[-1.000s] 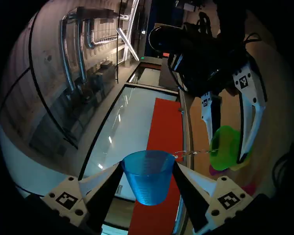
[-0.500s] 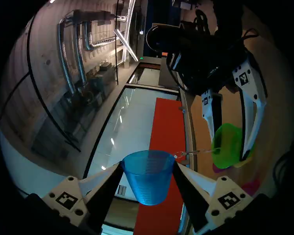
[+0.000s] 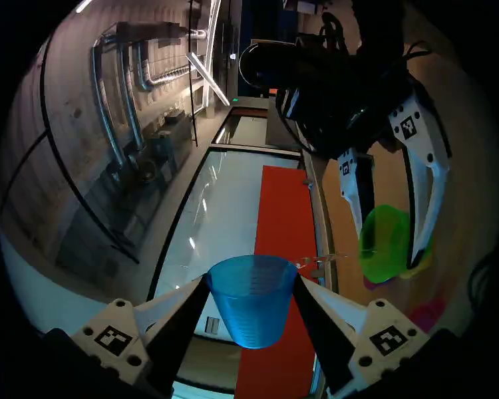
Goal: Pour water
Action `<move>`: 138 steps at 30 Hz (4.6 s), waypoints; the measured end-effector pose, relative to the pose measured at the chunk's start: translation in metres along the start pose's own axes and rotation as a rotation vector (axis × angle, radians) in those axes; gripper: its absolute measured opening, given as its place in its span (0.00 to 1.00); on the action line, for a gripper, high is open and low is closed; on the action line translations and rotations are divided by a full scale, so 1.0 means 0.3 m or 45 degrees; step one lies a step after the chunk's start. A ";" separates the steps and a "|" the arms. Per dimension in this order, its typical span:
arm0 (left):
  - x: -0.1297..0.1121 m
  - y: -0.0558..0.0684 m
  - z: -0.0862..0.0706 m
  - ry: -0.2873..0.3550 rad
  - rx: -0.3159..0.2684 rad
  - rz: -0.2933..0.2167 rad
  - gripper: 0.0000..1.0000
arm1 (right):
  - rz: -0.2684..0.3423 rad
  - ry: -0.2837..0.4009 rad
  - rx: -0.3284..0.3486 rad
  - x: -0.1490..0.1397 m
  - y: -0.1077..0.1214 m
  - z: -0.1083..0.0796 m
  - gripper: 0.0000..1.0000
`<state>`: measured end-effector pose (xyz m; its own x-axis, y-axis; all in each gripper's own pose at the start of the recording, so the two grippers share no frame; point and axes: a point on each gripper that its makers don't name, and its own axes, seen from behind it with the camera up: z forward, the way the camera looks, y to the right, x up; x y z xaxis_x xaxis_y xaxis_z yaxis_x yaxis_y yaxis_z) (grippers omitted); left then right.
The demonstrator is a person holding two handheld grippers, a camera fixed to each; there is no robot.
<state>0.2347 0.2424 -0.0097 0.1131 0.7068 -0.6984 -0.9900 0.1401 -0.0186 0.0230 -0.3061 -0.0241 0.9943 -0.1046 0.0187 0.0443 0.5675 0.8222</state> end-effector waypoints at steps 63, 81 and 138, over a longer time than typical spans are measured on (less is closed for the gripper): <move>0.046 0.017 0.008 0.024 -0.012 0.207 0.88 | 0.001 0.007 -0.010 0.009 0.018 -0.002 0.91; -0.010 -0.015 0.029 -0.009 0.014 0.051 0.88 | -0.003 0.014 -0.015 0.011 0.020 -0.016 0.91; -0.212 0.008 0.014 -0.126 0.076 -1.347 0.88 | -0.033 0.087 -0.058 0.073 0.046 -0.079 0.91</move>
<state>0.2253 0.2008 0.0377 0.9225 0.2585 -0.2866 -0.3789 0.7478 -0.5452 0.0477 -0.2811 -0.0258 0.9970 -0.0648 -0.0427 0.0732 0.6018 0.7953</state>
